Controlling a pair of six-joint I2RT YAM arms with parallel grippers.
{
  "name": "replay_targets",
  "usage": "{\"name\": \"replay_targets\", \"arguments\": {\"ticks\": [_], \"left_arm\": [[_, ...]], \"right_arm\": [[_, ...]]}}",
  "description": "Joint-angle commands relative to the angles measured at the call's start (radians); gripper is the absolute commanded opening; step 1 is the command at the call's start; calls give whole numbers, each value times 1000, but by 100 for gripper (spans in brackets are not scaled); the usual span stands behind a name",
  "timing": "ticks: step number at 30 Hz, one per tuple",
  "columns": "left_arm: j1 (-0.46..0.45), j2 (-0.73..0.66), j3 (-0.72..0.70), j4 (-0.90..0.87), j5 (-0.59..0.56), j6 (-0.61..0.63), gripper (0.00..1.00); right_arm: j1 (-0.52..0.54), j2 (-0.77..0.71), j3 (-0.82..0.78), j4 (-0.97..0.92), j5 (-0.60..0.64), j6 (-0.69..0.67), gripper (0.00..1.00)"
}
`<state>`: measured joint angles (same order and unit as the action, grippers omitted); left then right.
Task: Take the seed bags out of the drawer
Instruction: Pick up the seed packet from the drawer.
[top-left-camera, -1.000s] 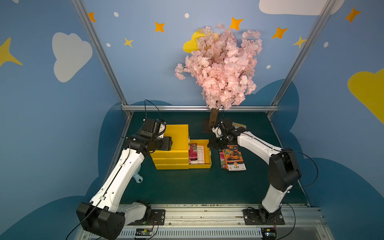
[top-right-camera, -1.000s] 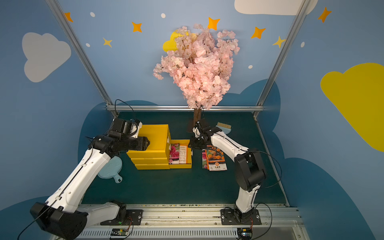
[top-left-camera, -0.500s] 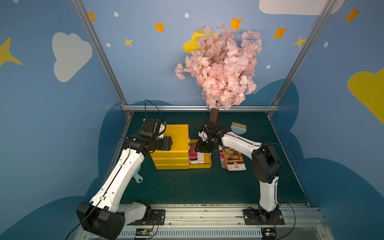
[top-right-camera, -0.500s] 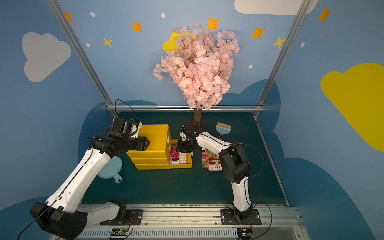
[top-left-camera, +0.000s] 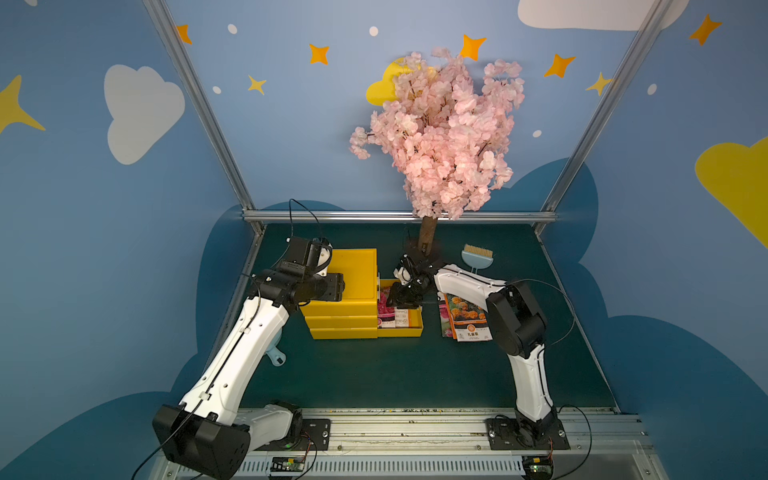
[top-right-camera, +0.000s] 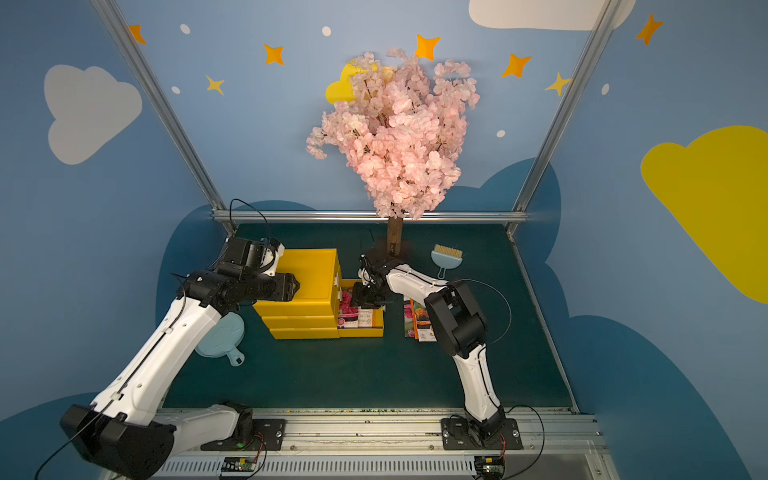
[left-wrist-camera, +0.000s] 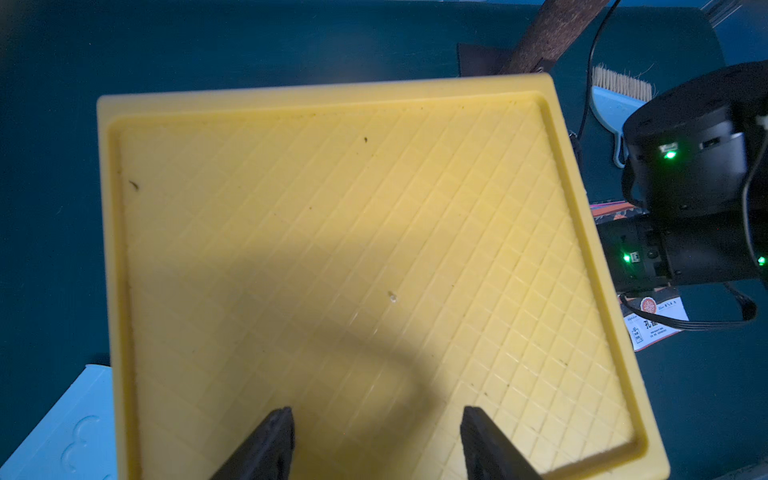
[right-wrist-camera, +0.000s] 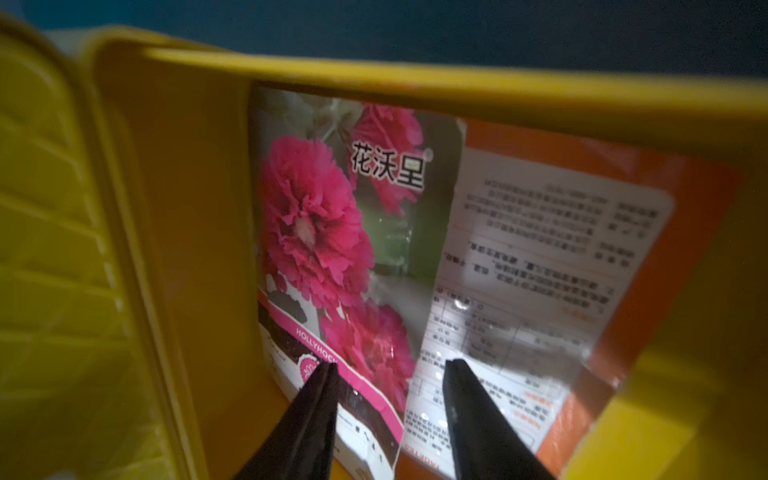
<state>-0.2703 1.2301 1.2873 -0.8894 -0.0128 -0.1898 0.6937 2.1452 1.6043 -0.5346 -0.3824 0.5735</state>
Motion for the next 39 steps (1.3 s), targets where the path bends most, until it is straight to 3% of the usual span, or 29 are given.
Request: {"name": "replay_targets", "arguments": {"ticks": [1,9,16,29,39], "left_arm": [[5,7,-34,-88,13,-10,68],[6,2,-41,-86,17,-15,68],[5,-12,-52,-89,13,-16,68],[5,-11,-37,-95,12,-12,68],[5,-20,-33,-104,13,-9,68]], "right_arm": [[-1,29,26,17,-21,13,42],[-6,34,5,78,-79,54,25],[-22,10,-34,140,-130,94,0],[-75,-175,-69,-9,-96,11,0],[-172,-307,-126,-127,-124,-112,0]]}}
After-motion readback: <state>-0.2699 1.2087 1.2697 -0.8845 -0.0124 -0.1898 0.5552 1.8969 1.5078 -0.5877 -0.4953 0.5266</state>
